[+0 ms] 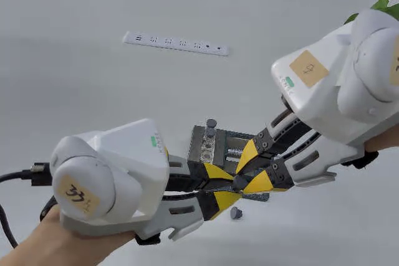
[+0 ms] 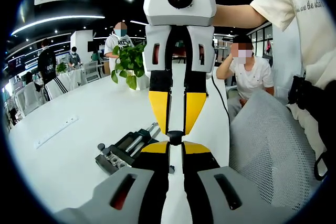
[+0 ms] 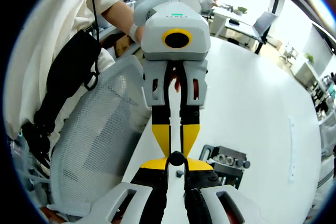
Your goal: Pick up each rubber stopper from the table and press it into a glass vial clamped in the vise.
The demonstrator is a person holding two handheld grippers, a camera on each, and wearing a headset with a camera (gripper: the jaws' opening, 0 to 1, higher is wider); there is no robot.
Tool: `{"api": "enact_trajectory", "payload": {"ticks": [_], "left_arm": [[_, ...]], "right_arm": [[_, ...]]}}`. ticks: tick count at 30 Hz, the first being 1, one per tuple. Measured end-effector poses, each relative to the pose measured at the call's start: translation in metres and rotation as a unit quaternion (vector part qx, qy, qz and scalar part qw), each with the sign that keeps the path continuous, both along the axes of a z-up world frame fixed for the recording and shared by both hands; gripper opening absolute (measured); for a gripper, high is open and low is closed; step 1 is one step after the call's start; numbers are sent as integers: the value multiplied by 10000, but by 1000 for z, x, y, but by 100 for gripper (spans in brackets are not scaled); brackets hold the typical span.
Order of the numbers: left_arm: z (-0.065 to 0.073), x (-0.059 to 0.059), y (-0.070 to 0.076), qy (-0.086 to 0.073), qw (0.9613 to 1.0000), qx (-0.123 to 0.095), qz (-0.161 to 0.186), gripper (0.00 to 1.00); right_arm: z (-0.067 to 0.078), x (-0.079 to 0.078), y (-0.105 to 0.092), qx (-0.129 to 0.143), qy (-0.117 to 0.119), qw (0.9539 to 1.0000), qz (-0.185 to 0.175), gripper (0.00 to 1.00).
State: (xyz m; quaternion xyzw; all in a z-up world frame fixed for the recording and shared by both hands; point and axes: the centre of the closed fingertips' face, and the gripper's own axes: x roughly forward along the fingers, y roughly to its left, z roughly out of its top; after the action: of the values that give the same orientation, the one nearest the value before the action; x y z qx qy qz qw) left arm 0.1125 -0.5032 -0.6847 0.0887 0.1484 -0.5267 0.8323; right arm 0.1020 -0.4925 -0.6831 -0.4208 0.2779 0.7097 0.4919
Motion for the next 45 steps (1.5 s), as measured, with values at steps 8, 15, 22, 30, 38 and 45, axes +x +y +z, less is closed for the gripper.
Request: {"api": "enact_trajectory", "payload": {"ticks": [8,15,22,30,38,45], "left_arm": [[-2,1,0,51,10000,-13,23,8],[-2,-1,-1,87,9999,-49,14,6],[-2,-1,0,104,9999,-87,46,5],[-1,-2,-2,168,9997,-162,59,5],[-1,-2,-3,199,9996,-186,60,5],[-2,-1,-1,225,9995,-184,103,5]], "right_arm": [[-1,-1,-2,0,78,10000,-51,6],[-3,0,-2,-40,21,10000,4,6],[-4,-1,-2,-17,39,10000,45,7],[-2,-2,-2,4,151,9999,-27,7],[-1,-3,-2,35,222,9997,-103,8],[-2,-2,-1,30,184,9997,-139,7]]}}
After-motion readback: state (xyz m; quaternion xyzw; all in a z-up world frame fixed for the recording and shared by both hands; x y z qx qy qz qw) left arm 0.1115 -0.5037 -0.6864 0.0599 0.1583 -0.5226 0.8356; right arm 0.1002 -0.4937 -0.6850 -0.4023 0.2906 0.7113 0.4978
